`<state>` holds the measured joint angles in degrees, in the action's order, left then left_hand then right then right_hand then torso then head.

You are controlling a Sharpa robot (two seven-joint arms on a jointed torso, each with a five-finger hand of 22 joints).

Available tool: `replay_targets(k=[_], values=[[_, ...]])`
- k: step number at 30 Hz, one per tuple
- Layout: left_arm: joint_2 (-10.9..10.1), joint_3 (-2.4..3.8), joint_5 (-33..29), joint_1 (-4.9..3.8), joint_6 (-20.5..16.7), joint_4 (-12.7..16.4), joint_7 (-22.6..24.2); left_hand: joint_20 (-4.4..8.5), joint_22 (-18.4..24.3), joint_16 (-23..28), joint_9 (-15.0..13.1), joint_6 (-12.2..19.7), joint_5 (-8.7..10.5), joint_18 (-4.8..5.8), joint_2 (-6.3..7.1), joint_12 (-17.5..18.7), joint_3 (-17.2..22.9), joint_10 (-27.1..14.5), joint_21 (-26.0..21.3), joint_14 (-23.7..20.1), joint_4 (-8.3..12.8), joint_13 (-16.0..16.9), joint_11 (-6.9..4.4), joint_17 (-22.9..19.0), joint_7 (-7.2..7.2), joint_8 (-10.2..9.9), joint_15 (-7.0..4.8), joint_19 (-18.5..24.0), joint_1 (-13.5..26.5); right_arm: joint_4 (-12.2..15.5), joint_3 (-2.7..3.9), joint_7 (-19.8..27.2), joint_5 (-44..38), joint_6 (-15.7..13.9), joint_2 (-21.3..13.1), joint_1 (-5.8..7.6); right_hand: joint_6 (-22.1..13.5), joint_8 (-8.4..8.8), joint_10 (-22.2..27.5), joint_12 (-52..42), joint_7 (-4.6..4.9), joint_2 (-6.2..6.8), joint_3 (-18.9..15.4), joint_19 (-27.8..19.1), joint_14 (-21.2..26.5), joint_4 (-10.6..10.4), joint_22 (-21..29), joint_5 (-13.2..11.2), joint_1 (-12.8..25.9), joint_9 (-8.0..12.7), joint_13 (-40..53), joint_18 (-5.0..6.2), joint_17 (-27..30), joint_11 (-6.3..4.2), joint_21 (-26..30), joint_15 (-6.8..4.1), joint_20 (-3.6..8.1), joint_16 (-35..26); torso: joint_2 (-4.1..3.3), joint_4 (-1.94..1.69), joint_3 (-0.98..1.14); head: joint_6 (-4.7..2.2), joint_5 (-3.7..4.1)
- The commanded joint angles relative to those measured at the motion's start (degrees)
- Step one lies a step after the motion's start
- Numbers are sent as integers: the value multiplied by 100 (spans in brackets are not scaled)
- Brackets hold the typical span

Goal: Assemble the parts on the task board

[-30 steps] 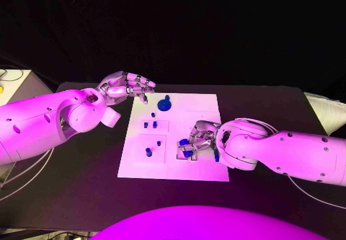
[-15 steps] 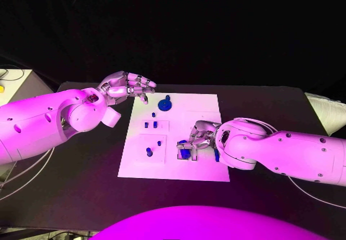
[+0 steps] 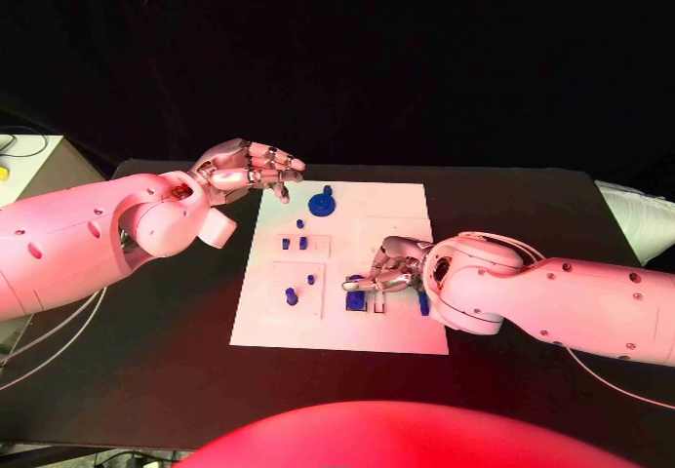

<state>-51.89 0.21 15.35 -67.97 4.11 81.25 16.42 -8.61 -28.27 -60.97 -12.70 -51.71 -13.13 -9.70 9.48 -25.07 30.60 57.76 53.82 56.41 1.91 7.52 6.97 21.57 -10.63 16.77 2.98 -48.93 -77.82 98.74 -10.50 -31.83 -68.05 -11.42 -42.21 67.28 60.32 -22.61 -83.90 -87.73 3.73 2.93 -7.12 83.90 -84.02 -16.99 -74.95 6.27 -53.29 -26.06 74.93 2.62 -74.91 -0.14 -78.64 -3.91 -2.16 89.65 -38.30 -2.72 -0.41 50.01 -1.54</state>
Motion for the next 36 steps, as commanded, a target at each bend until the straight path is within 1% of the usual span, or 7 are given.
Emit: replay_targets(k=[1, 9, 12, 20, 23, 26, 36], values=[[5, 1, -42, -4, 83, 7, 22, 4, -9, 22, 8, -14, -18, -79, -48, 29, 2, -15, 29, -26, -8, -6, 3, -6, -33, -36, 5, 44, 16, 87, -2, 129, -133, -188, -86, -30, -29, -34, -456, 30, 4, 13, -14, 433, -598, 17, -1228, 73, -73, -10, 1312, -58, -1509, -30, 28, -23, 31, 35, -2, -2, 3, -1, -8], [-1, -5, -42, -3, 83, -4, 22, 4, -9, 22, 8, -14, -18, -79, -48, 29, 2, -15, 29, -26, -8, -6, 3, -6, -33, -36, 5, 44, 16, 361, -1, 843, -92, -791, -426, -60, -10, -138, -433, 84, -26, 93, -21, 437, -598, 39, -1233, 439, -1092, -48, 1284, -60, -1509, -56, 22, -43, 50, 35, 3, 8, 1, -1, -32], [-1, -7, -42, -3, 87, -8, 19, 4, -9, 22, 8, -14, -18, -79, -48, 29, 2, -15, 29, -26, -8, -6, 3, -6, -33, -36, 5, 44, 16, 426, 0, 1002, -54, -886, -492, -63, 149, -365, -471, 22, -112, 123, -72, 442, -598, 29, -1239, 585, -1287, -187, 1330, -62, -1509, -126, 2, -97, 88, 35, 2, 12, 6, -1, -33], [7, -14, -42, -3, 98, -16, 12, 4, -12, 24, 9, -15, -18, -80, -57, 29, 8, -16, 33, -27, -4, -6, 3, -6, -33, -35, 4, 46, 10, 446, 0, 1057, -40, -630, -493, -99, 153, -618, -518, -61, -181, 140, -149, 453, -598, 33, -1255, 575, -1353, -413, 1391, -74, -1509, -187, -61, -150, 139, 35, 3, 6, -2, -1, -12], [10, -17, -42, -3, 104, -16, 6, 4, -12, 24, 9, -15, -18, -80, -57, 29, 8, -16, 33, -27, -4, -6, 3, -6, -33, -35, 4, 46, 10, 413, 0, 992, -102, -494, -443, -132, 80, -715, -530, -81, -197, 124, -102, 458, -598, 42, -1263, 488, -1597, -526, 1406, -80, -1509, -204, -92, -167, 157, 35, 2, 5, -4, -1, -19], [12, -19, -42, -3, 108, -14, 0, 4, -12, 24, 9, -15, -18, -80, -57, 29, 8, -16, 33, -27, -4, -6, 3, -6, -33, -35, 4, 46, 10, 380, 0, 920, -164, -449, -401, -163, 13, -788, -543, -103, -212, 138, 117, 464, -598, 52, -1271, 310, -1931, -622, 1423, -86, -1509, -218, -127, -179, 170, 35, 0, -2, -3, -1, -14], [12, -24, -42, -3, 106, -7, 3, 4, -12, 24, 9, -15, -18, -80, -57, 29, 8, -16, 33, -27, -4, -6, 3, -6, -33, -35, 4, 46, 10, 310, 0, 652, -497, -495, -297, -215, 12, -820, -609, -225, -275, 232, 653, 473, -598, 54, -1282, 392, -2573, -685, 1506, -94, -1509, -274, -173, -223, 206, 35, -2, -6, -6, -1, -29]])
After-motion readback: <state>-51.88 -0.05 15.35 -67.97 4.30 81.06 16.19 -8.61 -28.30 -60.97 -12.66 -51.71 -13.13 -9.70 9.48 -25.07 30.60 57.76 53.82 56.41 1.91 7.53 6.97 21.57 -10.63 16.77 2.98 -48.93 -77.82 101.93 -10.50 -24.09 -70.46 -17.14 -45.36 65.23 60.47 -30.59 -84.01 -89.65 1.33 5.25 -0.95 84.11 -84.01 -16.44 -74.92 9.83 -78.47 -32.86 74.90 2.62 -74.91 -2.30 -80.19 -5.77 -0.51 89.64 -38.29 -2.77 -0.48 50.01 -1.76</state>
